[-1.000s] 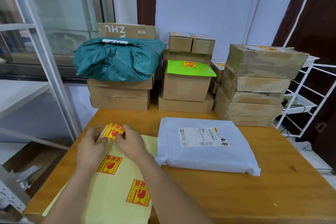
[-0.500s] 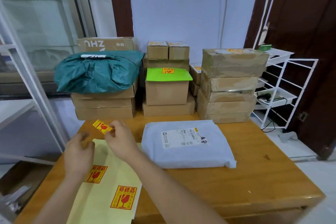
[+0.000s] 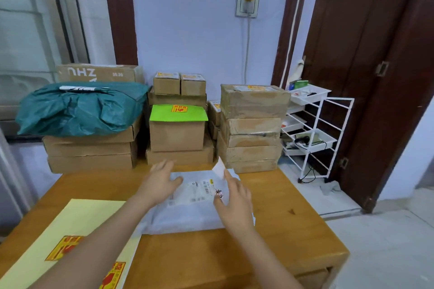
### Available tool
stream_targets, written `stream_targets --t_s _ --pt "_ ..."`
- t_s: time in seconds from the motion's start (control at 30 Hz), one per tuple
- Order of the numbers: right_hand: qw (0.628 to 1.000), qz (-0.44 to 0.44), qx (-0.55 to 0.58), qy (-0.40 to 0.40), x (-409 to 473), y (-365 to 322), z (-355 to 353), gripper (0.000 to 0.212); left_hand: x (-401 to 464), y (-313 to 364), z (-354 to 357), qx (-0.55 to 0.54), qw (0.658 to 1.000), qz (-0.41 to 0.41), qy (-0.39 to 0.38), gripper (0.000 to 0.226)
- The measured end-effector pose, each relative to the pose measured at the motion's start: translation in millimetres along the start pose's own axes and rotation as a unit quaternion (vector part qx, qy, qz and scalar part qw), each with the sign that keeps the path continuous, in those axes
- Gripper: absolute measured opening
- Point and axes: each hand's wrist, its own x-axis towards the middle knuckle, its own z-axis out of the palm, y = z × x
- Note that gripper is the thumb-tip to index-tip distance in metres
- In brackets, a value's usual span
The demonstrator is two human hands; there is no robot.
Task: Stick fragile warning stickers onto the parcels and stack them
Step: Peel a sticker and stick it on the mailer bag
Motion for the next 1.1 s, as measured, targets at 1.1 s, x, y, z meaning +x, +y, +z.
stream_targets --t_s 1.1 --pt "0.995 0.025 -0.046 -0.08 23.3 40.9 -42.1 0.065 -38.1 8.9 12.6 0.012 0.991 -0.046 -0.125 0.073"
